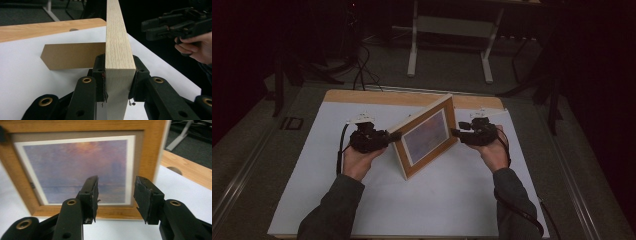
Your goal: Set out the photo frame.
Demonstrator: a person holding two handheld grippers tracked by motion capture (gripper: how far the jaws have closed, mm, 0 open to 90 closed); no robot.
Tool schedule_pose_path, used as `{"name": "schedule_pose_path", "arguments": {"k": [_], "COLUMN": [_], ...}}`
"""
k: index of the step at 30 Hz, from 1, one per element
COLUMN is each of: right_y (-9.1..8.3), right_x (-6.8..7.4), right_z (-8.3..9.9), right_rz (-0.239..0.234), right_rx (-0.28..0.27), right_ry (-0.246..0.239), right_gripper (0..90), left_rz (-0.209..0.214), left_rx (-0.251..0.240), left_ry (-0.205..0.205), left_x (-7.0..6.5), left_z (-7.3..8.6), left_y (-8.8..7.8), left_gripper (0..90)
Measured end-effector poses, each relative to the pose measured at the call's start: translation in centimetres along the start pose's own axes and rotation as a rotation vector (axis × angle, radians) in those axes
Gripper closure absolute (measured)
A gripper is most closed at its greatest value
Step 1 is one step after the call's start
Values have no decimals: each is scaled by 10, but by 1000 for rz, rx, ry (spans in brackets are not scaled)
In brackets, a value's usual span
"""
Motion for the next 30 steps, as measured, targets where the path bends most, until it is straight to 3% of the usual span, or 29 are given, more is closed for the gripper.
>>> {"name": "schedule_pose_path", "arguments": {"k": [9,25,30], "right_y": [1,10,18], "right_x": [-16,-23,-27], "right_z": [5,-6,-9], "right_rz": [40,41,37], "right_rx": [-10,3,0], "right_ry": [56,54,76], "right_gripper": [536,534,524], "left_rz": [31,95,109], "left_rx": [22,57,69], "left_ry": [4,27,30], "left_x": [7,23,26], "left_z": [-2,-7,-9], "left_y": [-4,-10,-10], "left_gripper": [726,725,726]}}
Point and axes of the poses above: each handheld gripper's, and its own axes: y roughly forward along the jaws, z roughly out of its underside, x roughly to its left, the point moved 1 cm from there along y, roughly forward along the jaws, and after that the axes turned 1 degree about -x, right-handed, at the moved point
